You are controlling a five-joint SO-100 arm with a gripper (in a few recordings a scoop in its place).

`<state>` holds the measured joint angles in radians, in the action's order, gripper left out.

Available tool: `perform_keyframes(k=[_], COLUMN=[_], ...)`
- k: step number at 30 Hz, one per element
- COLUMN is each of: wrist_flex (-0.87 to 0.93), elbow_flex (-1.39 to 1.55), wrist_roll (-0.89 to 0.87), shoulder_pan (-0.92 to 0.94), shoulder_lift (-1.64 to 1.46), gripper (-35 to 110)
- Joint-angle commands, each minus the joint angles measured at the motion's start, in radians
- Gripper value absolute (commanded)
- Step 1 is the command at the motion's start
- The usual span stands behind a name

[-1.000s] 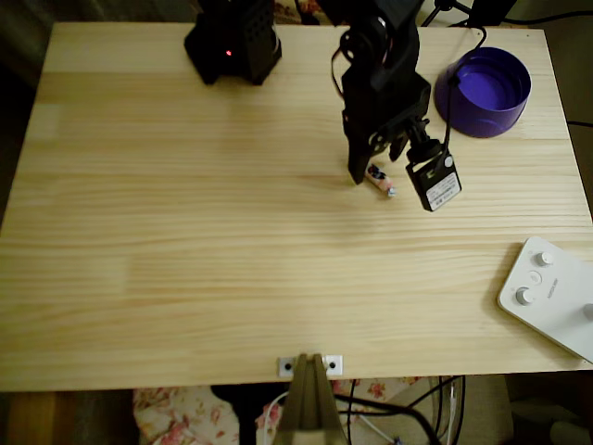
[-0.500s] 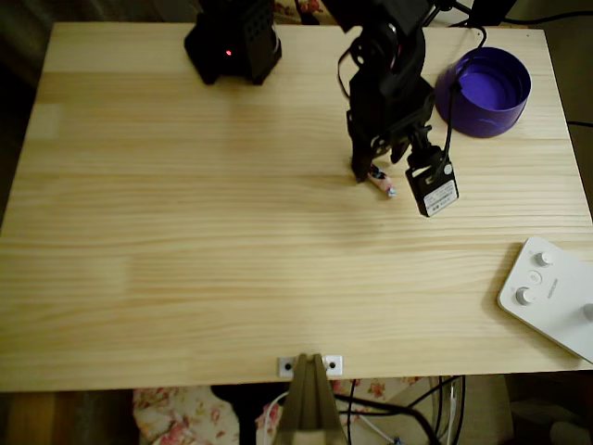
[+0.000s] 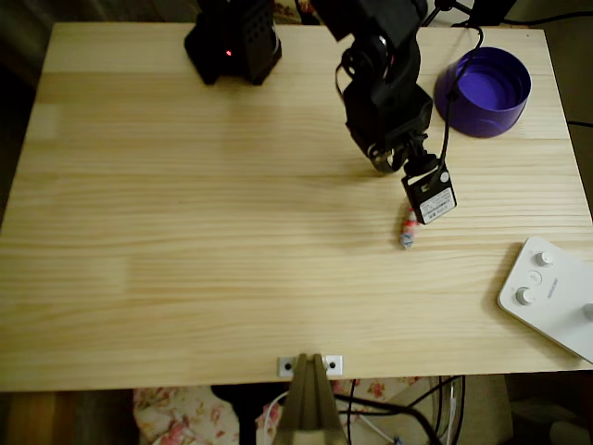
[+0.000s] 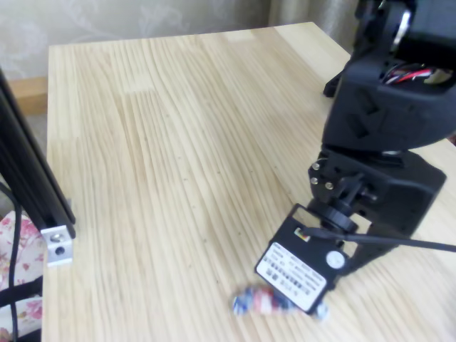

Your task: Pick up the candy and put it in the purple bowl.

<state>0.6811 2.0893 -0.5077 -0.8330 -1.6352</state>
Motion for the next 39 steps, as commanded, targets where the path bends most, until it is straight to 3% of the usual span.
perform_keyframes(k=[1,12,30,39], wrist_flex=[0.0,0.15,0.342,0.414], elbow_flex=[0.011,-0.123,-0.726,-0.727], wrist_roll=[0.014,0.049,-0.23,-0.249], shoulder_pan=[0.011,0.147,0.109,0.103], shoulder_lift=[-0.097,-0.276,0.238,0.236], gripper=[-1,1,0,17])
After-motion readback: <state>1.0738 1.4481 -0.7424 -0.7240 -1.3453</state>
